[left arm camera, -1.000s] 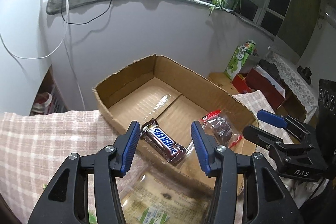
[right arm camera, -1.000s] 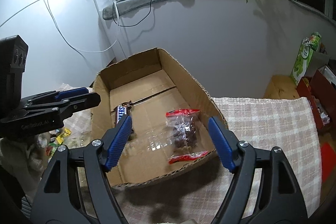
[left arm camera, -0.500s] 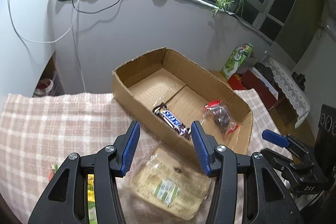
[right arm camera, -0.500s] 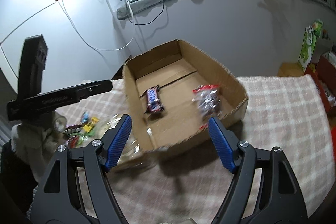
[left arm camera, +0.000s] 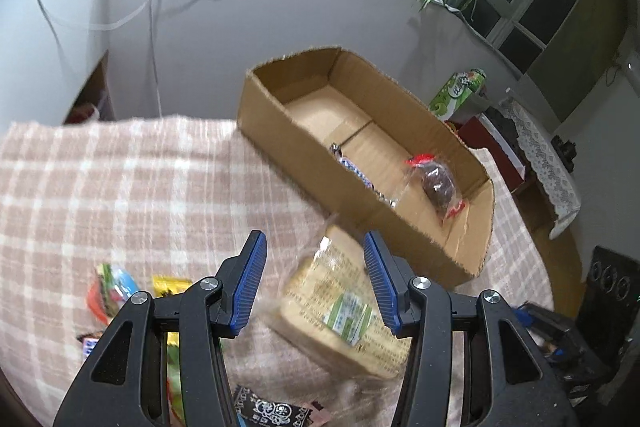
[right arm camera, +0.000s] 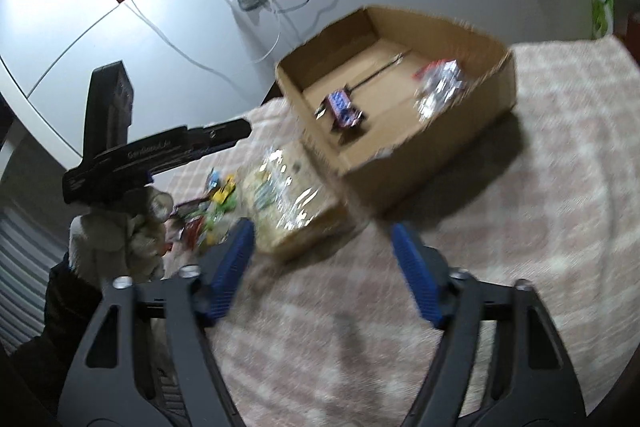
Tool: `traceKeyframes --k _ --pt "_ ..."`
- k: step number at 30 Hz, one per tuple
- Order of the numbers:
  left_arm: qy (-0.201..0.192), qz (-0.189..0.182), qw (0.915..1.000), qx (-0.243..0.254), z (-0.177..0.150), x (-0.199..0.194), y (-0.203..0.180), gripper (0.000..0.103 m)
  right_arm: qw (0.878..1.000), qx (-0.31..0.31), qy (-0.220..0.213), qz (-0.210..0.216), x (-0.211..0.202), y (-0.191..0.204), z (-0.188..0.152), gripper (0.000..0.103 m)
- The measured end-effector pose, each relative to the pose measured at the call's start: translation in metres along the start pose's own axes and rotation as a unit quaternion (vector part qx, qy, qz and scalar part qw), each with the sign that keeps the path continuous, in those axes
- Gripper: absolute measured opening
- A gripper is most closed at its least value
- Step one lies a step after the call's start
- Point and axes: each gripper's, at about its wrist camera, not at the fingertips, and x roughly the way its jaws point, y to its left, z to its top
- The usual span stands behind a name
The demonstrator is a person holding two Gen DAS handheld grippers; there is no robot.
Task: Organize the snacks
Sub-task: 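Move the left tool to the wrapped bread loaf and grasp it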
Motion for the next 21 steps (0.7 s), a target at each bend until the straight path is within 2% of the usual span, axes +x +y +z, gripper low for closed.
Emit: traceKeyframes --k 1,5,8,12,16,21 --pt "0.003 -0.003 1.0 -0.003 -0.001 0.001 0.001 0.05 1.0 0.003 0.008 0.006 0.005 0.0 -0.002 0.056" --pt "0.019 -0.012 0.9997 -0.009 -0.005 0.007 0.004 0.05 0.998 0.03 0.039 0.039 0.024 -0.002 -0.008 0.054" --pt "0.024 -0.015 0.9995 -0.013 -0.004 0.009 0.005 0.05 0.996 0.043 0.054 0.055 0.036 -0.003 -0.011 0.044" --pt "0.033 -0.026 0.9988 -0.024 -0.004 0.013 0.011 0.049 0.994 0.055 0.061 0.069 0.045 -0.004 -0.01 0.044" --pt "0.049 -0.029 0.9983 -0.015 -0.006 0.019 0.009 0.049 0.993 0.062 0.064 0.077 0.051 -0.003 -0.008 0.044" --pt "0.05 -0.025 0.9984 -0.011 -0.008 0.02 0.006 0.049 0.992 0.069 0.068 0.08 0.059 -0.002 -0.005 0.043"
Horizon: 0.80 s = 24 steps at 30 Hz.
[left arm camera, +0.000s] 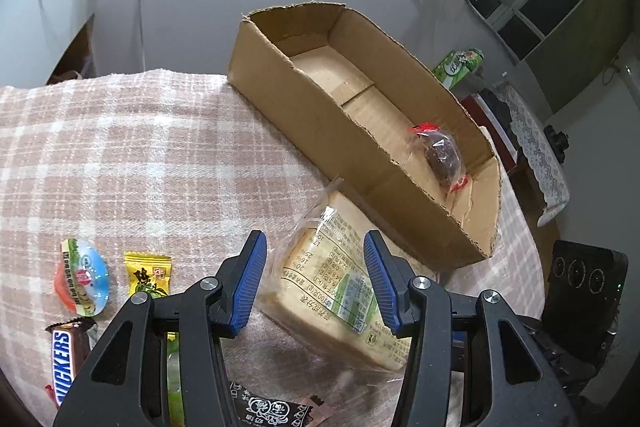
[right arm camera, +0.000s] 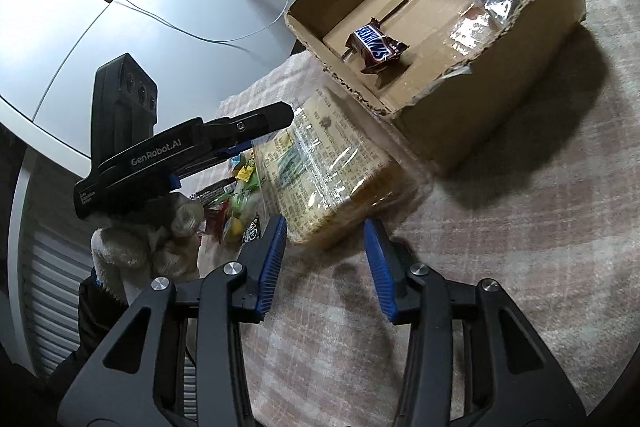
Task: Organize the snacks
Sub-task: 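Move the left tool to the wrapped bread loaf and grasp it, then lift the bread loaf into the box and open the left tool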
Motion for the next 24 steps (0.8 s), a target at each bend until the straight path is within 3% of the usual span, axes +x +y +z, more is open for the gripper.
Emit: traceKeyframes --k 3,12,24 --pt "0.005 0.006 0.9999 0.014 -0.003 0.002 -0.005 0.049 1.0 -0.003 0.006 0.0 0.006 0.001 0.001 0.034" --pt "0.007 0.019 0.9992 0.036 -0.012 0.0 -0.014 0.049 1.0 -0.011 0.008 -0.012 0.012 0.004 0.003 0.033" --pt "-0.008 0.014 0.9996 0.021 -0.024 -0.018 -0.014 0.049 0.999 -0.033 0.003 -0.023 0.006 0.018 0.002 0.033"
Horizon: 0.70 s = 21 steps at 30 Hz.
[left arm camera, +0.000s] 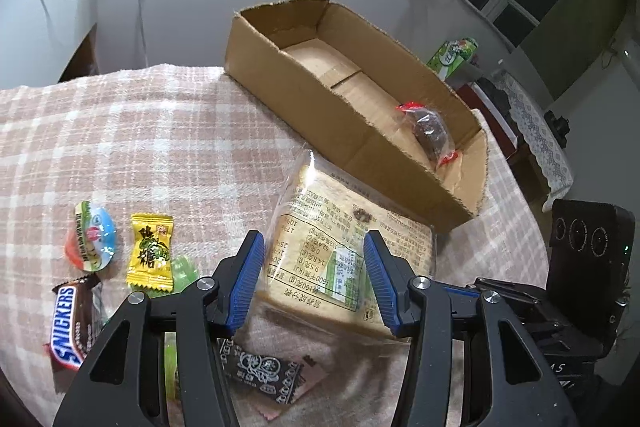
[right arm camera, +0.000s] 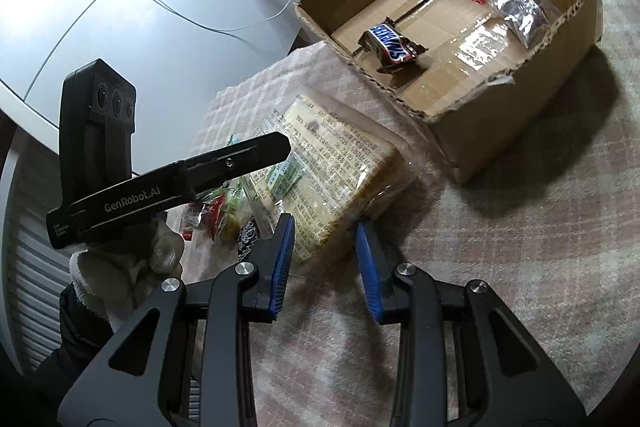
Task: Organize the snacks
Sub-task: 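Lift the bread loaf into the box and open the left tool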
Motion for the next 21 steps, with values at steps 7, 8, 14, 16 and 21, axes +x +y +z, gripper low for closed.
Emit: traceKeyframes --k 7,8,14,16,21 --pt "-0.025 0.001 0.9996 0.009 0.003 -0.019 -0.011 0.049 1.0 -0.014 -0.014 0.005 -0.015 0.011 0.003 0.033" --pt "-0.029 0.0 0.9995 0.009 0.005 -0.022 -0.013 0.049 1.0 -0.018 -0.019 0.005 -0.019 0.014 0.005 0.033" --pt "-0.058 -0.006 0.9982 0.012 0.018 -0.039 -0.022 0.049 0.998 -0.041 -0.041 0.004 -0.035 0.027 0.019 0.033" --pt "-0.063 -0.007 0.9979 0.011 0.022 -0.039 -0.024 0.049 0.998 -0.044 -0.047 0.006 -0.04 0.028 0.022 0.033" --pt "-0.072 -0.011 0.9972 0.018 0.033 -0.038 -0.032 0.05 0.997 -0.051 -0.06 0.006 -0.052 0.029 0.034 0.033"
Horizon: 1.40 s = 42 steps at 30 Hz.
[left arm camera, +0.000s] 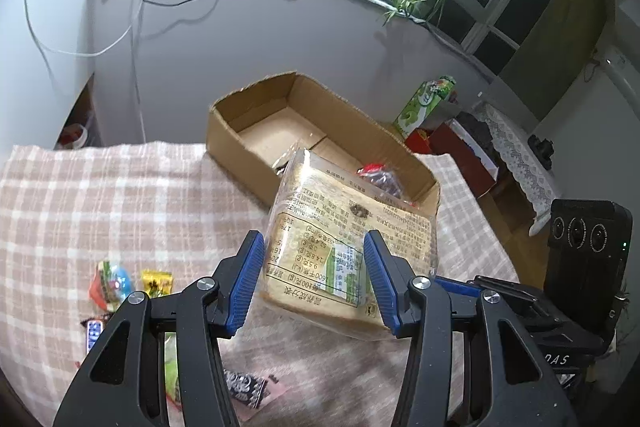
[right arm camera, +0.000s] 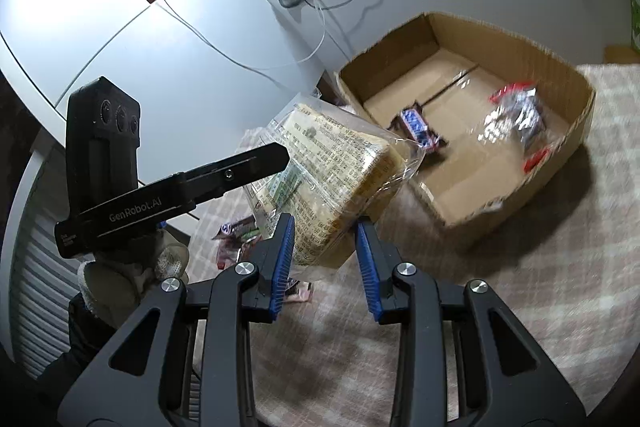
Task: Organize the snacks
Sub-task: 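Lift the bread loaf into the box and open the left tool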
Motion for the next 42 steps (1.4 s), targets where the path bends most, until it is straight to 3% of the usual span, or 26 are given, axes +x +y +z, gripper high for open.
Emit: traceKeyframes --k 19,42 --pt "-0.009 -0.024 0.9997 -0.002 0.054 0.046 -0.018 0.05 0.997 -0.04 -0.035 -0.053 -0.015 -0.029 0.065 0.033" --pt "0.035 -0.007 0.9993 -0.004 0.076 0.111 -0.015 0.049 0.996 -0.022 -0.013 -0.081 0.024 -0.095 0.106 0.033"
